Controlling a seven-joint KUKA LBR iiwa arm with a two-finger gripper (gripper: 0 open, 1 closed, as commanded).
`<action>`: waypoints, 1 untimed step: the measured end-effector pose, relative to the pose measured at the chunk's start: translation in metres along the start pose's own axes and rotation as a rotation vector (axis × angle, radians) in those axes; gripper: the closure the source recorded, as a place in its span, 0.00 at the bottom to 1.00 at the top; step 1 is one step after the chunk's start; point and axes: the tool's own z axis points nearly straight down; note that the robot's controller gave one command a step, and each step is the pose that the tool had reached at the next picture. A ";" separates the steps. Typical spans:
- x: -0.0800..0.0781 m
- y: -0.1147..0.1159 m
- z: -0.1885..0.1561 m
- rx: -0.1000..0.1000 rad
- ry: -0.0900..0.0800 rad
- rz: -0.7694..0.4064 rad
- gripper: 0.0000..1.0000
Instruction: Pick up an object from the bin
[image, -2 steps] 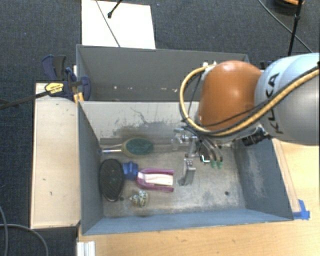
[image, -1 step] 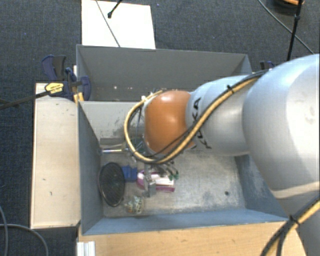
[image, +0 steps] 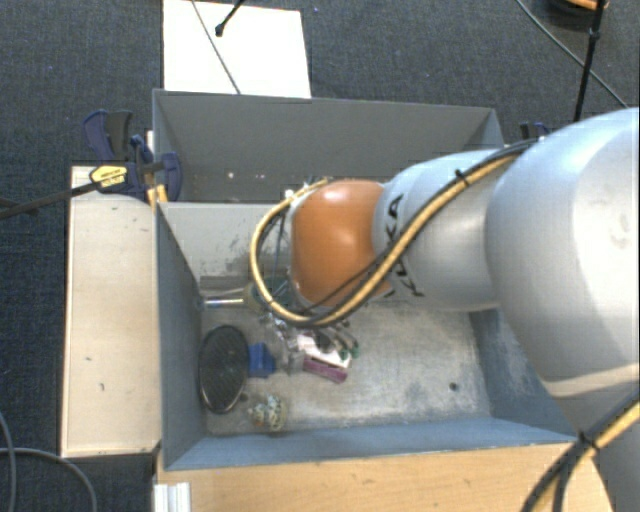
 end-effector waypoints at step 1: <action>0.001 0.002 0.001 -0.003 0.004 0.002 0.00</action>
Offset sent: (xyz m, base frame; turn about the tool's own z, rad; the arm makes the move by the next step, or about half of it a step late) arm 0.0000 0.0000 0.0000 0.0000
